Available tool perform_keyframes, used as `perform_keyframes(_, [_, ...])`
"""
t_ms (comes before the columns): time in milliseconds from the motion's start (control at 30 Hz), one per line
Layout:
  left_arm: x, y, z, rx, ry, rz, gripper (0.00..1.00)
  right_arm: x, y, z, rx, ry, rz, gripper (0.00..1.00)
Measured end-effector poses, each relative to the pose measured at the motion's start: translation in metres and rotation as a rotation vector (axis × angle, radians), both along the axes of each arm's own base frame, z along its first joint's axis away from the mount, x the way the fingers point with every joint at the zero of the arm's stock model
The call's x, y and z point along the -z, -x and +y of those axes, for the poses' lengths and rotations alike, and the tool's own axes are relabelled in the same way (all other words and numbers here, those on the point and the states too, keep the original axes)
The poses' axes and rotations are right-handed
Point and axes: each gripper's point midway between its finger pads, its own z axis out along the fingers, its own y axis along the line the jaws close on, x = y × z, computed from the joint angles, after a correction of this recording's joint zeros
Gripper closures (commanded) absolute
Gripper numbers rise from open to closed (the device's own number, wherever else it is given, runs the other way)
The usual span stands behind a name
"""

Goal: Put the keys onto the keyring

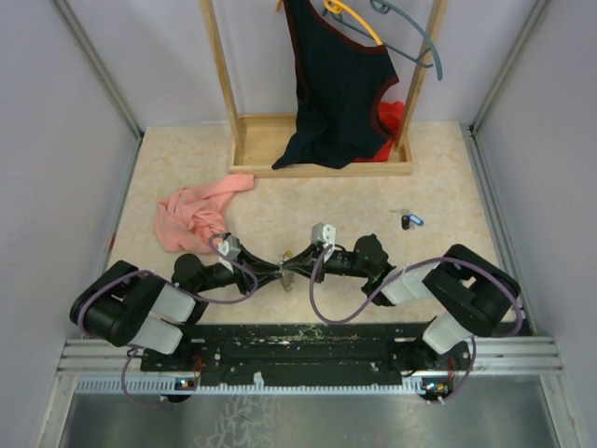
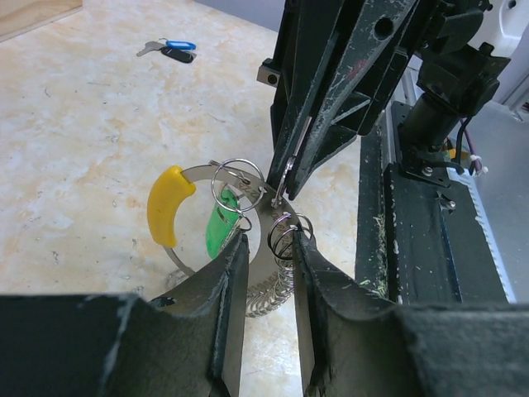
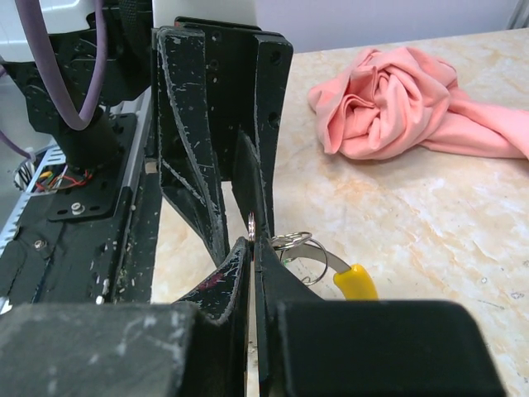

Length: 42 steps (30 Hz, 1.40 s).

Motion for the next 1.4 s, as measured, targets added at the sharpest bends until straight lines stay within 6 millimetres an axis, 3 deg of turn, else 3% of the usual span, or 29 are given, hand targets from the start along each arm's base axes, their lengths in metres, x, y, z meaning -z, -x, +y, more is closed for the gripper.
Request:
perform_keyframes(1000, [-0.023,0.007,0.012,0.022,0.026,-0.126,0.53,-0.007,0.002,0.002,-0.018,-0.041,-0.027,1.00])
perform_keyframes(1400, [-0.025,0.006,0.012,0.023,0.031,-0.129,0.62,-0.008,0.004,0.002,-0.029,-0.047,-0.025,1.00])
